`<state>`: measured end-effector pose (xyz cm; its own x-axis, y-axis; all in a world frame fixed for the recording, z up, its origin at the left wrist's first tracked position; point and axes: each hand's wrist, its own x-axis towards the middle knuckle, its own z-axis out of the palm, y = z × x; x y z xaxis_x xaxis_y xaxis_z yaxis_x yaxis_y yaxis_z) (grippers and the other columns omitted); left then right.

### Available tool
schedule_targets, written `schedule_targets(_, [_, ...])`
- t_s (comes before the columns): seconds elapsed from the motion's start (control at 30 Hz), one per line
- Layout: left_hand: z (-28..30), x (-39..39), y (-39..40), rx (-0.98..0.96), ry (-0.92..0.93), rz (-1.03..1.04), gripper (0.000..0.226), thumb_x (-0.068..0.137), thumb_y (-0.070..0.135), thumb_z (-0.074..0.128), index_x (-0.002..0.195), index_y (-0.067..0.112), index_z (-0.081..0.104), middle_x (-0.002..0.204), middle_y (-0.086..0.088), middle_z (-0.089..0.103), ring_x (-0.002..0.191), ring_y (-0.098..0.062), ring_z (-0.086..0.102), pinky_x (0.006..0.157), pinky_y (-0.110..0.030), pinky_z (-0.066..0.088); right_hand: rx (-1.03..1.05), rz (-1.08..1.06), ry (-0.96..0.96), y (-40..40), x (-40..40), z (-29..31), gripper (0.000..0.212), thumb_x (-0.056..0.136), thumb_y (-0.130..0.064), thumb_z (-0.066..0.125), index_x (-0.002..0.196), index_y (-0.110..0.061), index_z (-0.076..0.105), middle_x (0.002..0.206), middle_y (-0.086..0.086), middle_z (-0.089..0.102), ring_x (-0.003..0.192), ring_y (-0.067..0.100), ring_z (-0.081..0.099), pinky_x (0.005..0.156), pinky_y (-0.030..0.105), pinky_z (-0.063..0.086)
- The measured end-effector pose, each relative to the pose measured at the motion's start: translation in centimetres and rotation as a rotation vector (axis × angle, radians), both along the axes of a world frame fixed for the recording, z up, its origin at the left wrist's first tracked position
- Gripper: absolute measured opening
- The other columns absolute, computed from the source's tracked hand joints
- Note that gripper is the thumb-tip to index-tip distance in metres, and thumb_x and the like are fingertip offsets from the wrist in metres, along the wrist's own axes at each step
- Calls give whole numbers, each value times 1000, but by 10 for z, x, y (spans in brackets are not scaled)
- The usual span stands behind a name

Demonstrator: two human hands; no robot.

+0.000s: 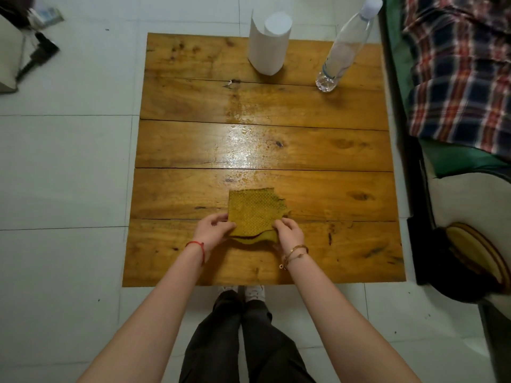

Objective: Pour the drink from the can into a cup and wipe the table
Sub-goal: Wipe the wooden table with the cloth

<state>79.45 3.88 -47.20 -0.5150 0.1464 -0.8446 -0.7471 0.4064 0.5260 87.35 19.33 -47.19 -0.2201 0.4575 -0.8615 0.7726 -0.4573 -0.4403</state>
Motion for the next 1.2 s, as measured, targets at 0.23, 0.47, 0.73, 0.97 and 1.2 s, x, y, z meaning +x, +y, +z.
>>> schedule_targets(0.23, [28, -33, -9, 227, -114, 175, 44, 91, -2, 59, 131, 15, 55, 115, -11, 64, 88, -15, 65, 66, -19, 58, -263, -251, 241, 5, -36, 28, 38, 93, 2, 52, 129, -12, 49, 92, 5, 62, 74, 13, 57, 60, 27, 48])
schedule_targets(0.47, [40, -101, -26, 327, -168, 311, 43, 92, 0, 57, 132, 17, 57, 102, -8, 67, 82, -16, 61, 58, -18, 55, -287, -168, 335, -2, -116, 53, 36, 94, 3, 49, 125, -16, 45, 75, 2, 54, 47, 5, 50, 38, 16, 38])
schedule_targets(0.73, [46, -239, -38, 450, -12, 391, 47, 96, -1, 49, 141, 15, 46, 110, -8, 63, 84, -15, 60, 59, -20, 53, -176, -27, 462, -19, -268, 67, 19, 91, 7, 44, 98, -10, 47, 69, 1, 42, 55, 11, 43, 41, 19, 31])
schedule_targets(0.97, [34, -363, -38, 372, 217, 257, 44, 97, 0, 47, 133, 25, 47, 144, -6, 50, 95, -17, 55, 72, -25, 45, 60, 252, 506, -22, -396, 48, 25, 83, -5, 52, 104, -17, 48, 79, 3, 46, 71, 21, 39, 63, 35, 33])
schedule_targets(1.2, [-2, -430, -27, 274, 364, 177, 46, 95, -5, 46, 130, 26, 47, 147, -9, 47, 93, -12, 58, 66, -20, 49, 198, 450, 506, -8, -469, 2, 32, 88, -2, 49, 110, -24, 43, 110, -4, 54, 89, 11, 55, 70, 26, 46])
